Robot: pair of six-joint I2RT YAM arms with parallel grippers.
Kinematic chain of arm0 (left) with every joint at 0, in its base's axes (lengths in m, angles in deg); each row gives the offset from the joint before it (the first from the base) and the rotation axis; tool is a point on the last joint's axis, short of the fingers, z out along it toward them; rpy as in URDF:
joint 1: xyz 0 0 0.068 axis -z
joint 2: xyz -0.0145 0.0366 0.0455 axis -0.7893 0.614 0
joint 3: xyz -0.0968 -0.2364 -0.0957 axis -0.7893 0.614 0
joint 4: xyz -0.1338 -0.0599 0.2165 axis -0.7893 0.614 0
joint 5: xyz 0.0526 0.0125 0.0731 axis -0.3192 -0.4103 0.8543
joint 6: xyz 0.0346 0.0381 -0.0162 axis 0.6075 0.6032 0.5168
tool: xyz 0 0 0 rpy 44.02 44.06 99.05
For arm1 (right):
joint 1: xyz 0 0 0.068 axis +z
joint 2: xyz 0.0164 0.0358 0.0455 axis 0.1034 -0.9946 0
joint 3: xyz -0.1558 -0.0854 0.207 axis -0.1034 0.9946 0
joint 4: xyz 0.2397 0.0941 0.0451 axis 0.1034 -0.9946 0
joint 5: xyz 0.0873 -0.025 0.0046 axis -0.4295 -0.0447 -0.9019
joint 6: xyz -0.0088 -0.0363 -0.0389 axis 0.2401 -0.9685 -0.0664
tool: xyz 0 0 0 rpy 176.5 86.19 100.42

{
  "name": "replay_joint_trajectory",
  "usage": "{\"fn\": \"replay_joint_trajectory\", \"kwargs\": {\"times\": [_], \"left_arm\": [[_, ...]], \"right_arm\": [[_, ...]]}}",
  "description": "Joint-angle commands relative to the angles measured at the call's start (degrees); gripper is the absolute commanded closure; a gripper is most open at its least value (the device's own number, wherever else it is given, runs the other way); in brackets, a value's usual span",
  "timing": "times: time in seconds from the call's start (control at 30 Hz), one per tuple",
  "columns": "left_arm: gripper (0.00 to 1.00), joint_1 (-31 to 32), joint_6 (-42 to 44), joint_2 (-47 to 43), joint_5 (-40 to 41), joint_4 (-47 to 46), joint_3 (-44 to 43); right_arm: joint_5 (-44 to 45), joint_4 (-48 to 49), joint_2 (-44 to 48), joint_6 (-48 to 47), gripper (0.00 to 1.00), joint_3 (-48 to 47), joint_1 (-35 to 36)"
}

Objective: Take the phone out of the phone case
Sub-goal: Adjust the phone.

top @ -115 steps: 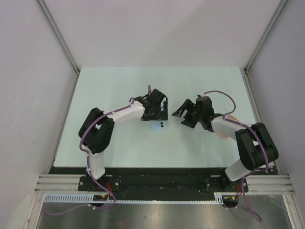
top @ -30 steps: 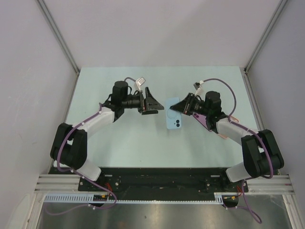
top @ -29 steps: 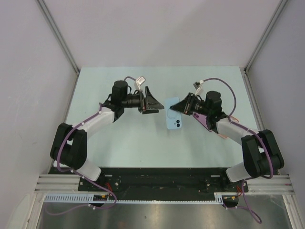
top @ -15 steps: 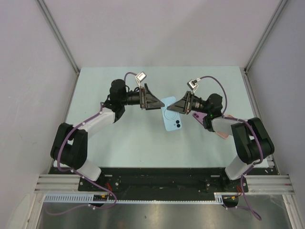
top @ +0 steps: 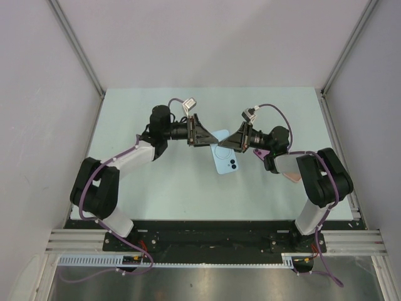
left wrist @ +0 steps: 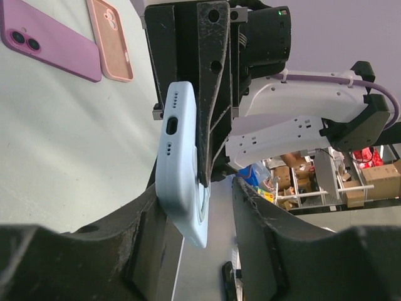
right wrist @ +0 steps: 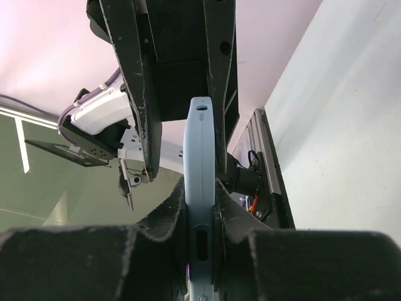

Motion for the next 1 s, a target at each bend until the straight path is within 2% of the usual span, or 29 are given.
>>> {"fn": "replay_joint_trajectory", "kwargs": {"times": [0.0, 0.23, 0.37, 0.47, 0.57, 0.6, 0.67, 0.73, 0.77, 0.83, 0.87, 0.9, 0.93, 0.97], "left_arm": [[0.54, 1.5, -0.4, 0.1, -0.9, -2.9, -3.6], [0.55, 1.7, -2.3, 0.1, -0.2, -4.4, -4.4], [0.74, 1.7, -3.5, 0.0, 0.3, -5.3, -4.4], [0.98, 1.7, -4.2, -0.3, 0.7, -5.5, -4.3], [1.00, 1.5, -5.1, -0.8, 1.4, -5.5, -4.1], [1.00, 1.1, -5.4, -1.0, 1.8, -5.5, -3.9], [1.00, 0.5, -6.6, -1.6, 2.9, -5.5, -3.5], [1.00, -0.4, -8.2, -2.0, 3.8, -5.5, -2.6], [1.00, -0.5, -8.6, -2.4, 4.6, -5.5, -2.5], [1.00, -0.5, -9.0, -2.9, 5.5, -3.5, -2.5], [1.00, -0.5, -8.9, -3.2, 6.7, -2.2, -2.6], [1.00, -0.5, -8.5, -3.5, 7.2, -1.2, -2.9], [1.00, -0.5, -8.4, -3.7, 7.8, 0.2, -3.0], [1.00, -0.5, -8.2, -3.9, 8.4, 1.1, -3.1]], "right_arm": [[-0.2, 15.4, -0.1, 1.1, 1.00, -0.4, 1.1], [-0.5, 15.4, -0.1, 1.0, 1.00, -0.4, 1.5], [-0.9, 15.4, -0.3, 1.3, 1.00, -0.2, 1.6], [-1.3, 15.3, -0.3, 1.6, 1.00, -0.3, 1.4], [-1.5, 14.9, -0.3, 2.2, 1.00, 0.2, 0.7], [-1.3, 14.6, -0.1, 2.3, 0.86, 0.9, -0.1], [-0.4, 13.5, 0.6, 1.7, 0.70, 2.0, -1.3], [1.3, 10.6, 3.4, -1.7, 0.64, 4.8, -3.6], [3.5, 2.7, 5.3, -4.2, 0.58, 5.8, -4.3], [6.1, -10.8, 13.2, -17.9, 0.50, 6.4, -5.5], [11.6, -29.6, 16.5, -24.6, 0.42, 6.0, -5.4], [15.6, -39.9, 19.7, -30.7, 0.39, 4.9, -4.6], [20.4, -49.3, 25.4, -41.4, 0.37, 1.3, -3.7], [30.6, -63.7, 27.3, -44.6, 0.31, -0.3, -2.9]]}}
